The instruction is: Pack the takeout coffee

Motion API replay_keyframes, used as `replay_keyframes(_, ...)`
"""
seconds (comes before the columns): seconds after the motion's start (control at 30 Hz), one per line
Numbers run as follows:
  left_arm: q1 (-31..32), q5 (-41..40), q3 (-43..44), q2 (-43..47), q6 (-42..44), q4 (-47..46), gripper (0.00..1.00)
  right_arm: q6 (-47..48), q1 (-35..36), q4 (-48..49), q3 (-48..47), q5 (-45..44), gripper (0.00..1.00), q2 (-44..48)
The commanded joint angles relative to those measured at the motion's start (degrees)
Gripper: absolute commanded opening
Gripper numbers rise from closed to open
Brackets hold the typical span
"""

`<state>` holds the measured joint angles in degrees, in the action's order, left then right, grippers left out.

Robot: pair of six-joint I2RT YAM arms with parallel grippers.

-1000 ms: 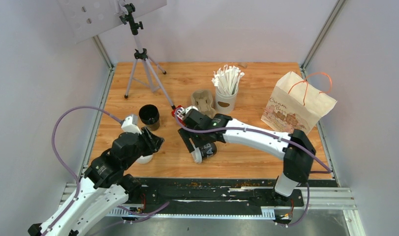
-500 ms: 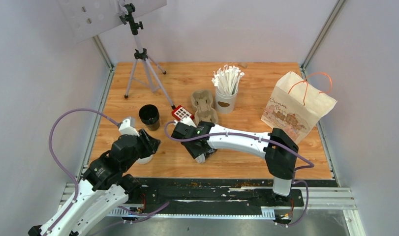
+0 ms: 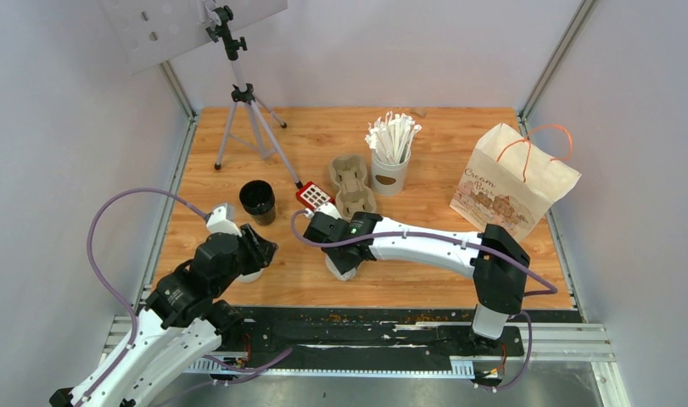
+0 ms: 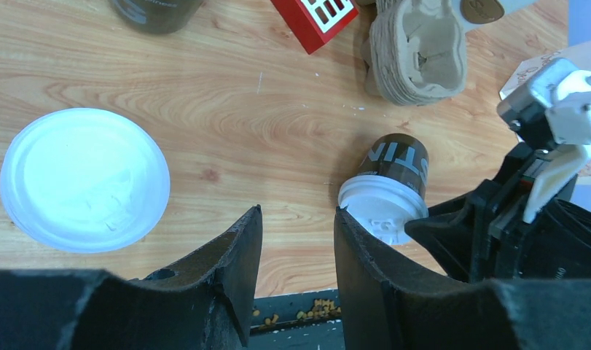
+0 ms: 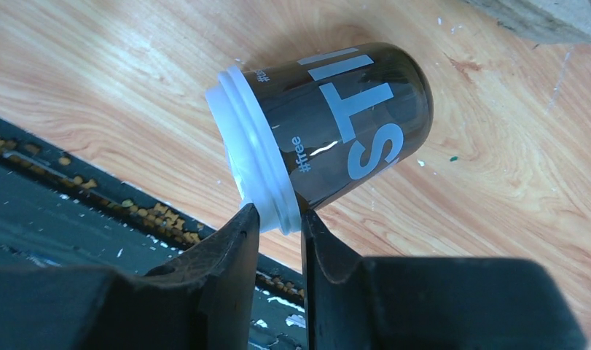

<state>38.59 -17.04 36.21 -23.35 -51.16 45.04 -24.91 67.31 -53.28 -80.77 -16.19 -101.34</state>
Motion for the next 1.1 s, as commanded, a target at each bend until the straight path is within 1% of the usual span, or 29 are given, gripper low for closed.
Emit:
replay_keyframes(0.0, 0.0, 0.0, -0.2, 0.2, -0.4, -1.6, 0.49, 0.0, -0.1, 3.4, 0.9, 4.5, 0.25, 4.7)
replay_keyframes(0.1, 0.0, 1.3, 0.4, -0.1, 0.5, -2.1, 0.49, -0.9, -0.6, 4.2, 1.6, 8.7, 0.25, 7.6)
replay_keyframes(0.27, 0.0, 7.5, 1.4, -2.5, 3.4, -4.4, 0.51, -5.5, -4.9, 10.3, 7.7, 21.7, 0.25, 15.3)
replay_keyframes(0.33, 0.0, 11.8, 1.0, -4.3, 4.5, -6.4, 0.53, -8.0, -7.7, 14.7, 12.1, 28.3, 0.25, 18.6)
replay_keyframes(0.37, 0.0, 15.2, 0.5, -5.5, 5.1, -7.8, 0.53, -9.5, -9.1, 16.9, 14.4, 31.3, 0.25, 20.0)
replay_keyframes(0.47, 0.1, 23.8, -0.9, -9.6, 6.4, -13.1, 0.56, -13.2, -12.5, 22.7, 21.3, 38.1, 0.25, 23.1)
replay_keyframes(0.57, 0.1, 29.6, -1.9, -13.4, 7.3, -17.5, 0.63, -16.0, -15.9, 27.4, 25.8, 44.0, 0.24, 23.8)
replay_keyframes(0.63, 0.1, 31.6, -2.5, -15.6, 7.8, -20.0, 0.67, -17.0, -17.3, 29.0, 27.6, 45.7, 0.24, 24.1)
replay_keyframes(0.73, 0.1, 33.2, -3.2, -18.1, 8.2, -22.8, 0.70, -17.7, -19.3, 30.9, 29.7, 47.6, 0.24, 24.3)
replay_keyframes(0.9, 0.1, 35.2, -5.0, -22.2, 7.4, -27.2, 0.70, -17.6, -22.0, 32.5, 32.4, 49.7, 0.26, 23.8)
replay_keyframes(1.07, 0.1, 35.5, -6.3, -26.3, 6.3, -31.6, 0.69, -15.1, -24.7, 31.2, 33.3, 49.5, 0.33, 23.0)
